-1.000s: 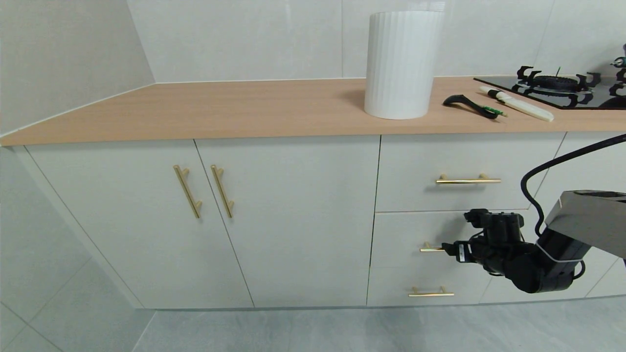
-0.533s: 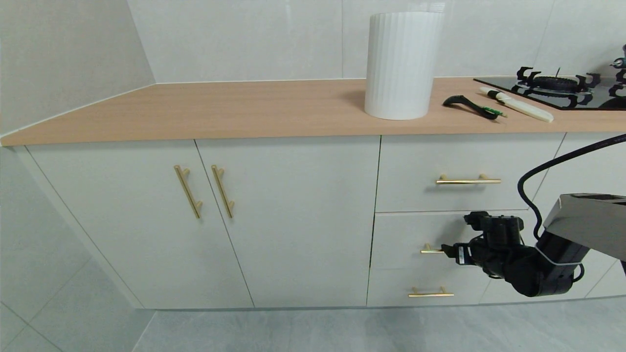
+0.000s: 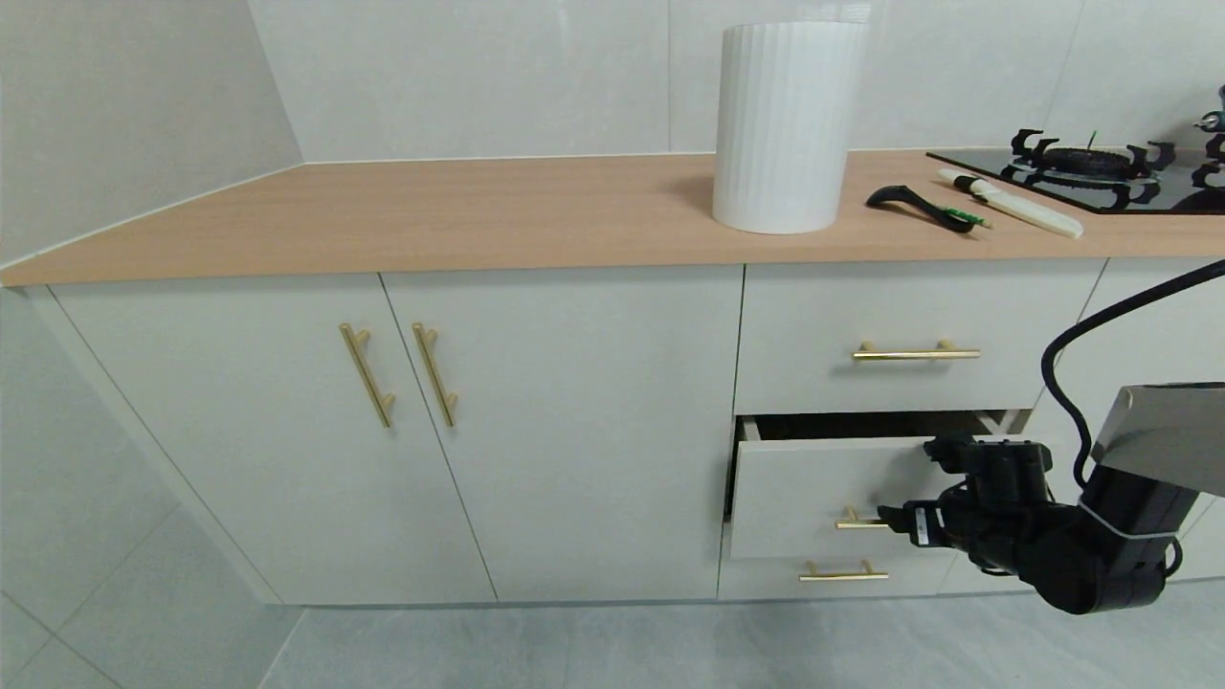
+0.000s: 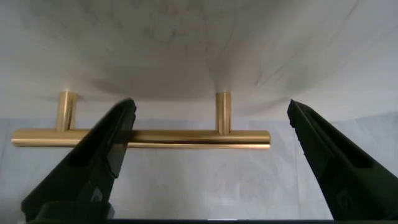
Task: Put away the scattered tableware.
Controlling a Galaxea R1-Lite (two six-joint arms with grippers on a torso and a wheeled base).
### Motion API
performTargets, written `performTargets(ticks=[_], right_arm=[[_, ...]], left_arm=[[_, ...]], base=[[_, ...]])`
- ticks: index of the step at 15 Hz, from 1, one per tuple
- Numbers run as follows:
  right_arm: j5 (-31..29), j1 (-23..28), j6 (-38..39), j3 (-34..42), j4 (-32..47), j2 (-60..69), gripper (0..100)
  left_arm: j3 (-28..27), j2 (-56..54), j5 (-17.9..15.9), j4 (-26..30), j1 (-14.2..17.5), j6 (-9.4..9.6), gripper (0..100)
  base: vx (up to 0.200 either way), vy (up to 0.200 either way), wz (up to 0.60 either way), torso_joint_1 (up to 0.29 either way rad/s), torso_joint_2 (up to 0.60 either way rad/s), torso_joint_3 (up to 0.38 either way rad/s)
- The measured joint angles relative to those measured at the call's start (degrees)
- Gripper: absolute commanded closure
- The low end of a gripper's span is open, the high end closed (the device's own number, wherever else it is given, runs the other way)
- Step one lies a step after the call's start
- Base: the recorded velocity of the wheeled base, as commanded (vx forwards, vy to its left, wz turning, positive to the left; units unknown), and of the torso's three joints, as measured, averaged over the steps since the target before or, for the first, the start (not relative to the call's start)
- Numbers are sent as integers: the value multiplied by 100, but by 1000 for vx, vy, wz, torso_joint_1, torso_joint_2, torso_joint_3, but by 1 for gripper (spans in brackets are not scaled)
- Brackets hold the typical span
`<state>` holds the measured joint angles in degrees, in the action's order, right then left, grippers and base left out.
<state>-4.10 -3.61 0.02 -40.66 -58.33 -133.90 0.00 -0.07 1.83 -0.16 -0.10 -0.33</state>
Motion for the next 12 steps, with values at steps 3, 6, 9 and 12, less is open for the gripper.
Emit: performTargets(ticks=[3, 6, 9, 12], right_arm=[[71, -135, 16, 461, 0, 892, 0], [132, -361, 18, 747, 538, 2276, 0], [187, -551, 20, 538, 1999, 3416, 0], [210, -599, 22, -306, 3248, 3521, 0]], left_arm=[[-2, 0, 0, 0, 0, 1, 0], [-2, 0, 0, 0, 2, 1, 0], [0, 0, 0, 0, 0, 1, 0], [0, 0, 0, 0, 2, 1, 0]], base=[[0, 0, 0, 0, 0, 0], [0, 0, 0, 0, 0, 0], [0, 0, 0, 0, 0, 0], [0, 0, 0, 0, 0, 0]])
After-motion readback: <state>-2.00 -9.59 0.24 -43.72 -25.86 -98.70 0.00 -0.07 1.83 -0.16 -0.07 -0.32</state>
